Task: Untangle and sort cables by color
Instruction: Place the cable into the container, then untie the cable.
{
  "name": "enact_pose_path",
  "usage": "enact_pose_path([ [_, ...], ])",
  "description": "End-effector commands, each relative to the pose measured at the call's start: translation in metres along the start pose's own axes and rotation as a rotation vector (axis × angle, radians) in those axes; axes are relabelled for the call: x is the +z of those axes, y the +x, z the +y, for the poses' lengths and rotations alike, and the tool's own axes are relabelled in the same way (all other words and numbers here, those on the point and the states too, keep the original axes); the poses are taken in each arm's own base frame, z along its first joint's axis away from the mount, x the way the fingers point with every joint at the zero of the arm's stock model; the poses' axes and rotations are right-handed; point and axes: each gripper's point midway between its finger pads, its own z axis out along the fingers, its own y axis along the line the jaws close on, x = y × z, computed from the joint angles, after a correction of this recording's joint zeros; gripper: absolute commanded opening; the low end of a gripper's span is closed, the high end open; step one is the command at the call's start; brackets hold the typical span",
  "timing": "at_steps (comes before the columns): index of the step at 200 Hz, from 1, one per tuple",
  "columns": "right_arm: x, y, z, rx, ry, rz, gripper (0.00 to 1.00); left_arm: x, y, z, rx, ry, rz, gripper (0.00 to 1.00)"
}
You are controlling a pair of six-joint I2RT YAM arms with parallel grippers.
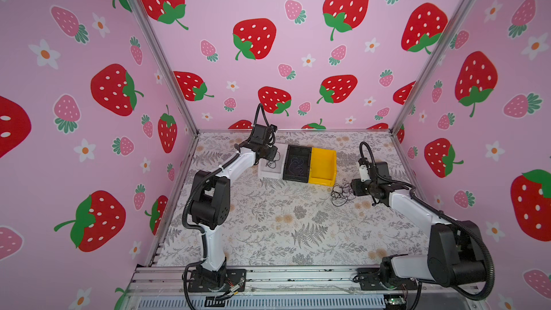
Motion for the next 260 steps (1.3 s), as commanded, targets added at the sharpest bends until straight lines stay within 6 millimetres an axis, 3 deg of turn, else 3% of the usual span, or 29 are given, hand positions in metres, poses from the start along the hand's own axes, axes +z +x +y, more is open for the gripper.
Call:
enact_pose_path([
  [1,-0.003,-0.009,0.002,0.043,-0.016,-0.019,0.58,-0.025,-0.024,-0.005,-0.043,0.033,-0.083,0.30],
  [15,-0.002,-0.010,0.006,0.051,-0.039,-0.020,0.58,-0.036,-0.031,-0.012,-0.051,0.075,-0.124,0.37],
  [62,0.002,-0.007,0.013,0.079,-0.084,-0.009,0.61,-0.059,-0.038,-0.024,0.000,0.077,-0.135,0.45],
  [94,0.006,0.002,0.016,0.090,-0.098,0.019,0.61,-0.097,-0.054,-0.032,-0.017,0.118,-0.225,0.51],
  [110,0.010,0.006,0.016,0.095,-0.101,0.036,0.61,-0.115,-0.053,-0.057,0.007,0.207,-0.227,0.49],
  [163,0.039,0.022,0.029,0.111,-0.175,0.146,0.59,-0.145,-0.011,-0.186,0.183,0.500,-0.152,0.46],
  [188,0.046,0.031,0.037,0.121,-0.227,0.175,0.52,-0.143,0.000,-0.226,0.102,0.620,-0.103,0.45],
  [213,0.047,0.037,0.051,0.126,-0.289,0.186,0.37,-0.125,0.015,-0.265,0.016,0.723,-0.002,0.43],
  [260,0.036,0.049,0.069,0.132,-0.344,0.178,0.20,-0.088,0.039,-0.300,-0.029,0.714,0.175,0.41],
])
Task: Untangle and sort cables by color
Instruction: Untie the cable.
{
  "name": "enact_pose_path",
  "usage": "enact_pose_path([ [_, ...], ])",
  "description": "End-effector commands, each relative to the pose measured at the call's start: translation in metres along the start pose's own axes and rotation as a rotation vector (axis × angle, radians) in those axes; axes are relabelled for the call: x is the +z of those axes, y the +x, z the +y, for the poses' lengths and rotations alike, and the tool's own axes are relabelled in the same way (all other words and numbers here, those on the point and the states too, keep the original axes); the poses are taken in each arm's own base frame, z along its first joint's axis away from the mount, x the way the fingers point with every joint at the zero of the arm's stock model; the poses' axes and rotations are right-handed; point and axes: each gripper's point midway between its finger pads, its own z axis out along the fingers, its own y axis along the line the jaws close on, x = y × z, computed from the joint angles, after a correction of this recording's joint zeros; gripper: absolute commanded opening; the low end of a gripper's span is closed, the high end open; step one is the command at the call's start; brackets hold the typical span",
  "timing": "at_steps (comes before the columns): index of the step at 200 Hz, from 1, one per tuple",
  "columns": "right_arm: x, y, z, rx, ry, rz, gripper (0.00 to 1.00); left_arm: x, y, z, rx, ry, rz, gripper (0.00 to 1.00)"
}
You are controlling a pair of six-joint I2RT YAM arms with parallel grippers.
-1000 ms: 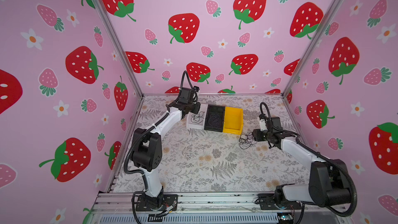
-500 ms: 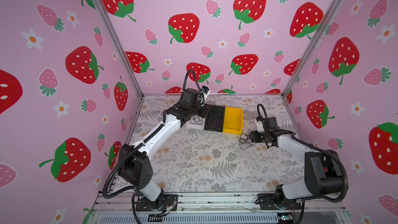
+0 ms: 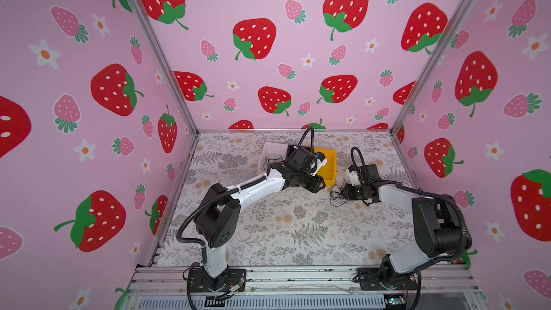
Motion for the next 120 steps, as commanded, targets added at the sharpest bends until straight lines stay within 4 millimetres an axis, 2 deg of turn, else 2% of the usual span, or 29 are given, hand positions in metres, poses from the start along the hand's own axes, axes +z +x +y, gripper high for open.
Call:
enact_pose_path([
  [1,-0.003,0.008,0.015,0.005,-0.059,-0.001,0.20,0.006,-0.009,-0.020,-0.046,0.034,0.029,0.41],
  [30,-0.006,0.011,0.024,0.021,-0.097,-0.012,0.17,0.021,-0.003,-0.018,-0.044,-0.024,0.096,0.41],
  [69,-0.004,0.006,0.024,0.032,-0.103,-0.022,0.18,0.042,0.005,-0.008,-0.075,-0.075,0.198,0.42],
  [93,-0.001,0.006,0.023,0.034,-0.103,-0.014,0.17,0.050,0.010,-0.008,-0.074,-0.086,0.244,0.42],
  [120,0.000,0.005,0.022,0.033,-0.100,-0.013,0.17,0.056,0.014,0.001,-0.100,-0.127,0.287,0.43],
])
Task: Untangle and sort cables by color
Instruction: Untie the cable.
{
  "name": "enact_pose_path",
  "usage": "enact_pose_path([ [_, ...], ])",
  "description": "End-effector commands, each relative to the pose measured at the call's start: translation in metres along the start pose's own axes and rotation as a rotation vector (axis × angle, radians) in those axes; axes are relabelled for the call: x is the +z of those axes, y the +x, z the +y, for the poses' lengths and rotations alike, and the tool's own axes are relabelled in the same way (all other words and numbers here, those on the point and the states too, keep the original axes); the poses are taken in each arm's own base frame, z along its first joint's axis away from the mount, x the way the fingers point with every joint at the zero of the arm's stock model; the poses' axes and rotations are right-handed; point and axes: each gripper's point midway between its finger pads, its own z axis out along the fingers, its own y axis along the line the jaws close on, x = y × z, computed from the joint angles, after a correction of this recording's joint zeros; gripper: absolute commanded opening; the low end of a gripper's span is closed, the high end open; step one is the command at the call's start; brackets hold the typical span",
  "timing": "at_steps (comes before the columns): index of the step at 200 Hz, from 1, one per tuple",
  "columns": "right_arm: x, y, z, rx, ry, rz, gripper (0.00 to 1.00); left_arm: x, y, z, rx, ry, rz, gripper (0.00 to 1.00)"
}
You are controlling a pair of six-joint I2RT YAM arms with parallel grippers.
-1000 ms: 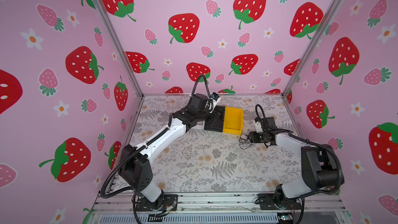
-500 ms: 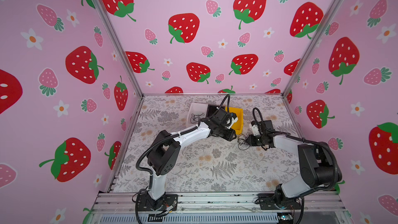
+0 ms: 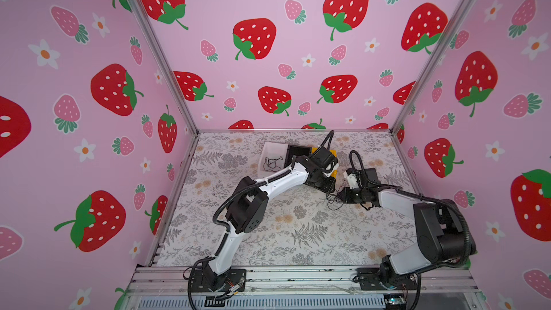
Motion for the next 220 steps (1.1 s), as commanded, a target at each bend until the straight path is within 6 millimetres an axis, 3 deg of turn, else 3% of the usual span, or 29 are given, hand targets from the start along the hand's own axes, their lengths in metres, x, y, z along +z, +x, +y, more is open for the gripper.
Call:
enact_pose_path([
  [1,0.002,-0.003,0.002,0.006,-0.012,0.000,0.17,0.003,0.012,0.007,-0.035,-0.052,0.085,0.43],
  [91,0.003,-0.002,0.000,-0.003,-0.013,0.000,0.17,0.028,0.020,0.016,-0.074,-0.070,0.208,0.42],
  [160,0.004,-0.003,-0.002,-0.002,-0.010,0.002,0.16,0.034,0.021,0.016,-0.102,-0.010,0.237,0.12],
  [172,0.002,-0.004,-0.003,0.002,-0.006,-0.002,0.16,0.030,0.019,0.016,-0.107,0.005,0.225,0.07],
  [177,0.001,-0.005,-0.003,0.003,-0.004,-0.004,0.16,0.028,0.018,0.015,-0.110,0.017,0.220,0.00],
  [194,-0.003,-0.007,-0.006,0.005,0.007,-0.015,0.17,0.013,0.013,0.014,-0.111,0.051,0.177,0.00],
  [220,-0.010,-0.007,-0.016,0.017,0.040,-0.033,0.19,-0.028,0.010,0.023,-0.086,0.037,0.069,0.00],
])
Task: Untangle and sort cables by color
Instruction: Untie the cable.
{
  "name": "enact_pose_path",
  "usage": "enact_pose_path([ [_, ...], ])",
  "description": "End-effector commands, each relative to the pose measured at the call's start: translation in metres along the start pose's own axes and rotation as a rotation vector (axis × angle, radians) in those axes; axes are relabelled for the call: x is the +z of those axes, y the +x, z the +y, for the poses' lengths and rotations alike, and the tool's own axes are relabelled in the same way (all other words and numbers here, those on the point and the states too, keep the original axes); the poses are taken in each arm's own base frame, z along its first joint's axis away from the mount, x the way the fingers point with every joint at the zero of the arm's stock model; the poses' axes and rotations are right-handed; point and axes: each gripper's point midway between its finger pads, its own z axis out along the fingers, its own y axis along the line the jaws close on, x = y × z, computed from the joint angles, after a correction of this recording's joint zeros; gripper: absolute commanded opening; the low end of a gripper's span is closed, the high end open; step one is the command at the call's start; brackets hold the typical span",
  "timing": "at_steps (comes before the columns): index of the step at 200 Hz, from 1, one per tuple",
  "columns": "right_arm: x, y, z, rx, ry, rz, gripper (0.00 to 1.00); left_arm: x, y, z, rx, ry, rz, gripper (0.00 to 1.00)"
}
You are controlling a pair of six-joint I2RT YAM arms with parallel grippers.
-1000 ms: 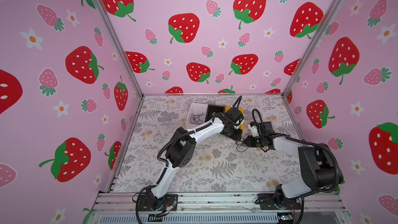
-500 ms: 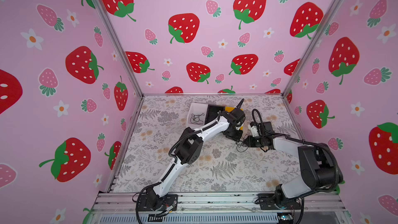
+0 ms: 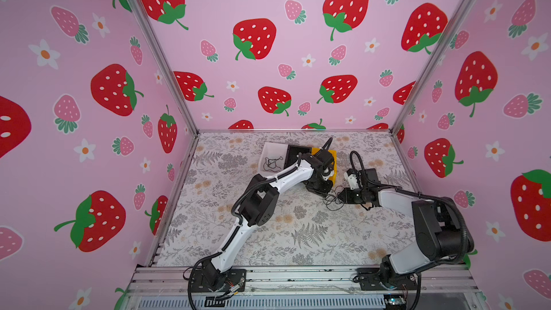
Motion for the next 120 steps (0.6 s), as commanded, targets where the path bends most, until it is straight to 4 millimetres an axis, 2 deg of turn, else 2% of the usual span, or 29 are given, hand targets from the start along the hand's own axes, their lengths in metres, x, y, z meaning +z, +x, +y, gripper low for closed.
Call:
enact_pose_path([
  [1,-0.010,-0.006,-0.008,0.000,0.030,-0.033,0.19,-0.053,-0.010,-0.006,0.044,0.034,-0.140,0.00],
  [29,-0.011,-0.009,-0.014,0.008,0.046,-0.041,0.19,-0.082,0.004,0.002,0.044,0.046,-0.167,0.00],
  [77,-0.010,-0.013,-0.018,0.009,0.070,-0.049,0.18,-0.096,0.018,0.011,0.078,0.004,-0.162,0.00],
  [120,-0.014,-0.007,-0.030,0.000,0.137,-0.036,0.15,-0.121,0.025,0.029,0.102,-0.080,-0.194,0.00],
])
